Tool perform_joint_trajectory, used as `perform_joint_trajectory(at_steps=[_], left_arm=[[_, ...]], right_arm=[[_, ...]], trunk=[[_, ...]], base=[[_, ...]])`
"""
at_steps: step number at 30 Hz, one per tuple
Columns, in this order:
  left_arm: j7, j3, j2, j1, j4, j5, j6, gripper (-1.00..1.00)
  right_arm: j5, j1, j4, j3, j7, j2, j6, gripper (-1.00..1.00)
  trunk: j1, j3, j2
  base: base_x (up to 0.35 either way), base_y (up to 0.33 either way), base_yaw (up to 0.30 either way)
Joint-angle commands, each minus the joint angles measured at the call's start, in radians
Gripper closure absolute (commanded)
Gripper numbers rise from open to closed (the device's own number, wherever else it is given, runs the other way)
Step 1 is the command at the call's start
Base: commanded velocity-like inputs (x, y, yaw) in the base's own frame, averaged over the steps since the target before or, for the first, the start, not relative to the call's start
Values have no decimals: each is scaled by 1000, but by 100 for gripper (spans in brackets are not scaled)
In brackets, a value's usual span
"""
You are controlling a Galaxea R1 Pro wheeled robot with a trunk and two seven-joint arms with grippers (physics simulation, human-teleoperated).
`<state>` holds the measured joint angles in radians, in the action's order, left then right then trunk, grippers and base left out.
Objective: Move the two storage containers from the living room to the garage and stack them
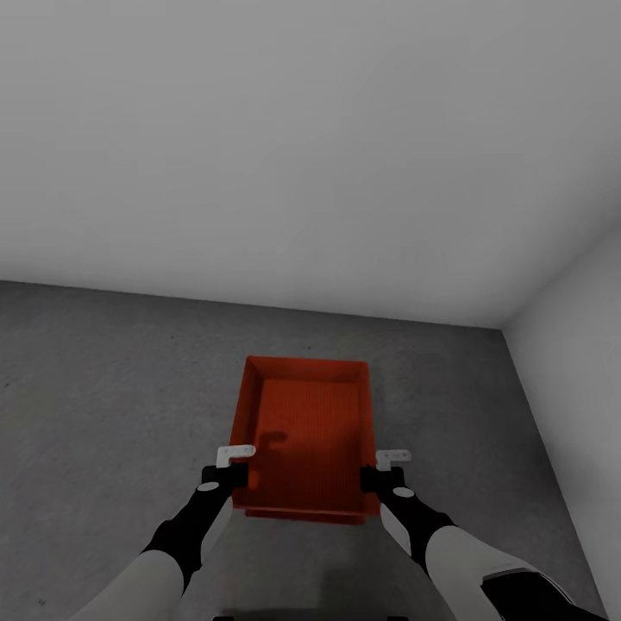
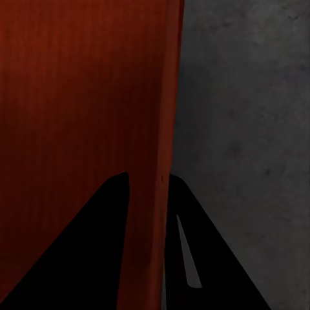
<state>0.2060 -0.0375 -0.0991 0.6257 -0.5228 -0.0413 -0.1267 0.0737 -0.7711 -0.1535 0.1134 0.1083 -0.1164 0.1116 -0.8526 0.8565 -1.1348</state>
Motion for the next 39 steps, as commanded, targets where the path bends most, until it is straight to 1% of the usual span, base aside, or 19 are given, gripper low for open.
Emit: perform_joint_trajectory(at_steps=[1,17,25,39], left_arm=[[50,11,-1,0,0,-66,-8,100],[48,12,2,0,12,-69,-7,100],[49,12,1,0,14,-69,-7,100],[49,11,1,0,12,-68,-7,100]], right_arm=[[-2,0,-3,-35,80,0,14,100],[-2,0,-3,-35,80,0,14,100],[-2,0,-3,-35,80,0,14,100],[-2,0,-3,-35,80,0,14,100]], trunk=[[0,0,0],[0,0,0],[0,0,0],[0,0,0]], base=[[0,0,0],[0,0,0],[-108,27,0],[-8,3,0]])
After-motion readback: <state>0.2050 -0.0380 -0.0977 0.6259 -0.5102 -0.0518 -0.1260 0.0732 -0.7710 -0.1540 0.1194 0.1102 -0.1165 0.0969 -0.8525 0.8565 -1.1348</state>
